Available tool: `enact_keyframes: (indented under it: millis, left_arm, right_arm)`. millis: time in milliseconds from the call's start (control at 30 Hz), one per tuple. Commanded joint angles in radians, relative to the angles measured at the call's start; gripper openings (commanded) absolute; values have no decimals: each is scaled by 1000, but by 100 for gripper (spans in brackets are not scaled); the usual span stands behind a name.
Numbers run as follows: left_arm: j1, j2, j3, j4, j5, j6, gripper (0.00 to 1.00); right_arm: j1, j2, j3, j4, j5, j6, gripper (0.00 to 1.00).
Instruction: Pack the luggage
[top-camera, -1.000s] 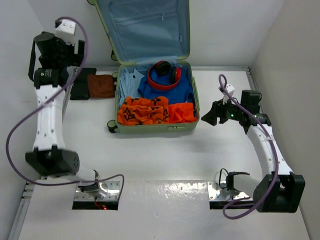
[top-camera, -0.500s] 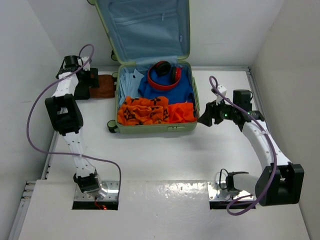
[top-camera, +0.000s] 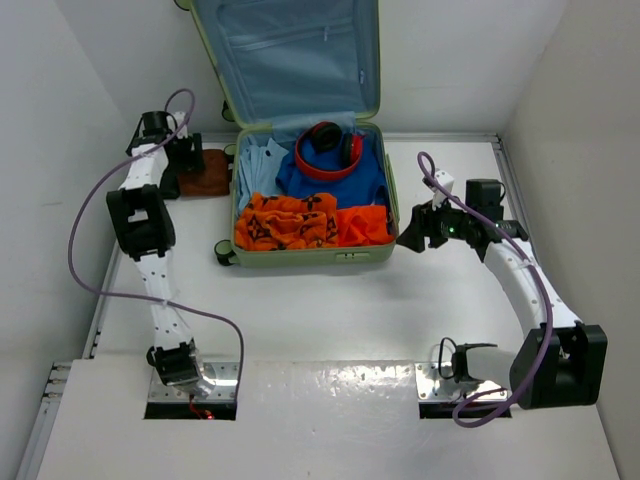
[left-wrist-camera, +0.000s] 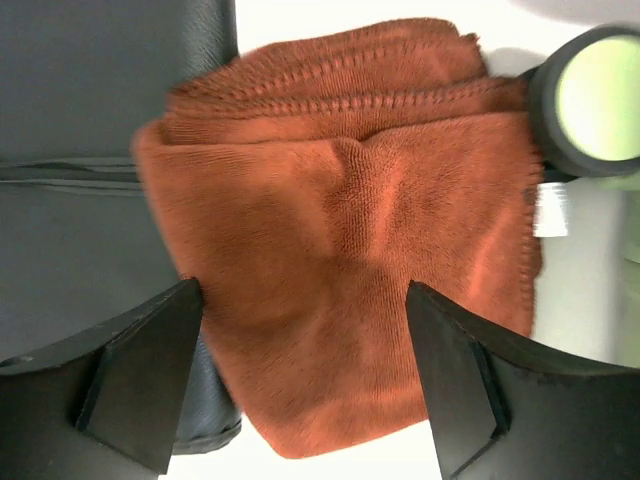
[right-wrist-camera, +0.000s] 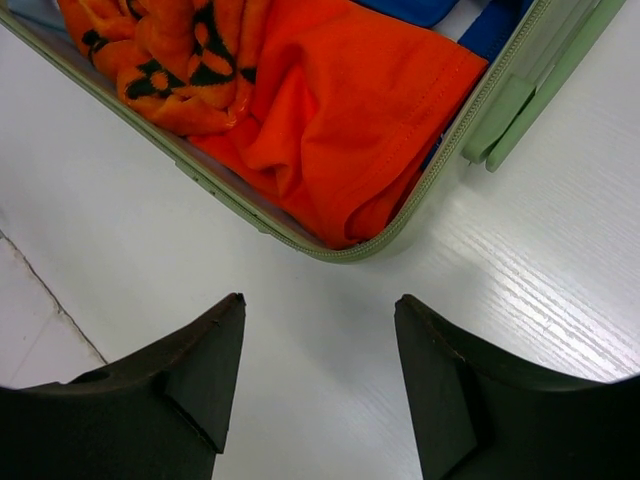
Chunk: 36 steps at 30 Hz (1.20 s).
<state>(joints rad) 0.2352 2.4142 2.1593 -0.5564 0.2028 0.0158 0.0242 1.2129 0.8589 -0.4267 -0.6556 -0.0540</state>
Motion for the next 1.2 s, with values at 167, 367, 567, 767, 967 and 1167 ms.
enact_keyframes:
  millis: [167, 367, 567, 767, 967, 1167]
  left_arm:
    - [-34, 42, -4, 29, -106, -56, 80]
    - [-34, 7, -38, 29, -92, -47, 44]
    - [-43, -98, -71, 18, -34, 15, 0]
    - [-43, -326, -55, 7, 79, 38, 0]
    - [-106, -536, -12, -89, 153, 114, 0]
    - [-264, -711, -125, -135, 184, 124, 0]
  right_arm:
    - [5, -1, 51, 8, 2, -14, 61]
    - [8, -16, 52, 8, 2, -15, 61]
    - [8, -44, 45, 14, -7, -9, 60]
    - [3, -90, 32, 5, -15, -24, 60]
    - [3, -125, 14, 5, -27, -20, 60]
    - [-19, -156, 5, 19, -27, 9, 60]
